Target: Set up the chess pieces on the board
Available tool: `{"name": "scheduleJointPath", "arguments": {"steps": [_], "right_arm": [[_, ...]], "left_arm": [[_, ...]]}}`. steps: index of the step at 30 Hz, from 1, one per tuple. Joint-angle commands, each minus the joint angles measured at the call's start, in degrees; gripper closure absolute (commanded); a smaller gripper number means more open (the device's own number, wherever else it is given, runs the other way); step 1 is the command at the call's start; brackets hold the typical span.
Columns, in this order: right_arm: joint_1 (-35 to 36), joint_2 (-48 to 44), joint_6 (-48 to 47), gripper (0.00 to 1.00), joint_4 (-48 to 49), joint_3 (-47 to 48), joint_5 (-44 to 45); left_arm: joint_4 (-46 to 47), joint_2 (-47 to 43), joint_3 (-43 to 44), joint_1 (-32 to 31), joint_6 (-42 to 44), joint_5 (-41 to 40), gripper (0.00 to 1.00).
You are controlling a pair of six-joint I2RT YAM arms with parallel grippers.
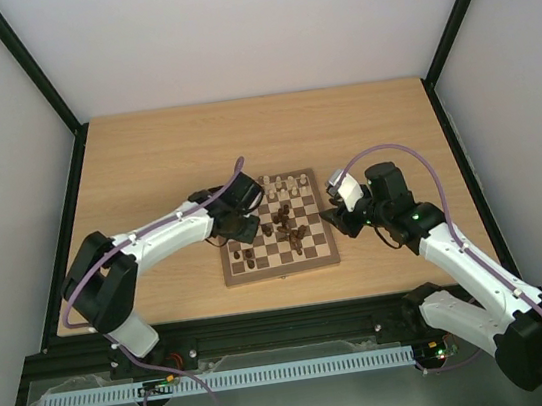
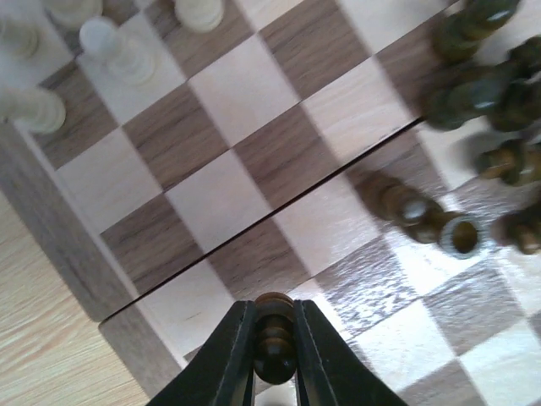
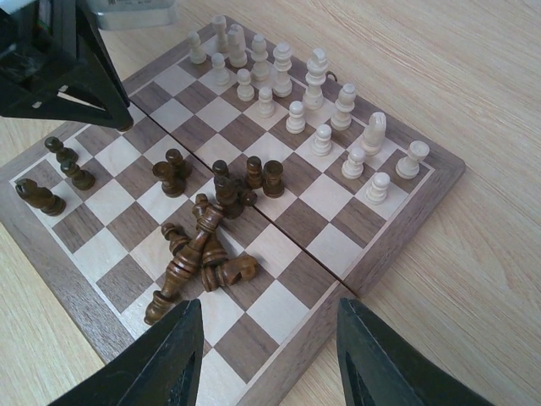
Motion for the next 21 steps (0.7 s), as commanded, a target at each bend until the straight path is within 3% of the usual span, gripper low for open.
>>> {"name": "scheduleJointPath", "arguments": {"steps": [1,21], "right_arm": [[-0.2,0.2,-0.6,0.55,-0.1,-0.5,-1.4],[-0.2,-0.2,-0.6,0.55,-0.3,-0.6,-1.6]], "left_arm": [[-3.3,-1.7,2.6,-0.8,3.6,4.9,0.85],[-7.9,4.7,5.9,-7.0,7.0,4.4,0.84]]}}
